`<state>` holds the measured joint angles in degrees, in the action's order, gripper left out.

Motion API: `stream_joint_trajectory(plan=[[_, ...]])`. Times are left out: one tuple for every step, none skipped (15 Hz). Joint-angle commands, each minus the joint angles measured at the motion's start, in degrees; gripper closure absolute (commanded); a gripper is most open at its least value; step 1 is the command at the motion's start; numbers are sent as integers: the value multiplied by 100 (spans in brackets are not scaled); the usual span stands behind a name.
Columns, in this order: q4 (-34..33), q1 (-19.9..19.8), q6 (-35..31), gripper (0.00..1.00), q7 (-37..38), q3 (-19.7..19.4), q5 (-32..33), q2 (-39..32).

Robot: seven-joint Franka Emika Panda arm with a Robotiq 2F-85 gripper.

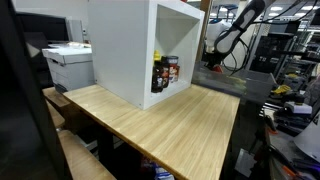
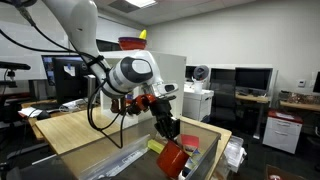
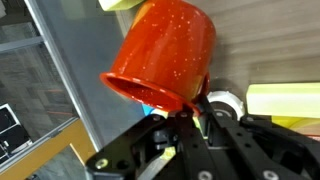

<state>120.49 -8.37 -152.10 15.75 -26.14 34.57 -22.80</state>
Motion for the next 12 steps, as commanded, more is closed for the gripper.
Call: stream_joint_trajectory(plan=[[27,258,-54,97,693,-261,465,1],[9,284,-24,97,833,-274,559,-13],[7,301,-9,97,914,-282,606,-13],[-11,327,38,97,998,-296,667,-23],[-14,305,103,97,981,-251,659,-21],[-17,295,134,64,1006,-225,681,-21],[-19,294,159,62,1003,-214,675,-22],[-25,289,182,56,981,-199,662,-31],[-28,284,192,52,969,-191,656,-32],[-31,281,224,45,951,-182,650,-32],[-24,259,246,41,883,-153,623,-27],[-16,246,288,35,837,-131,603,-17]])
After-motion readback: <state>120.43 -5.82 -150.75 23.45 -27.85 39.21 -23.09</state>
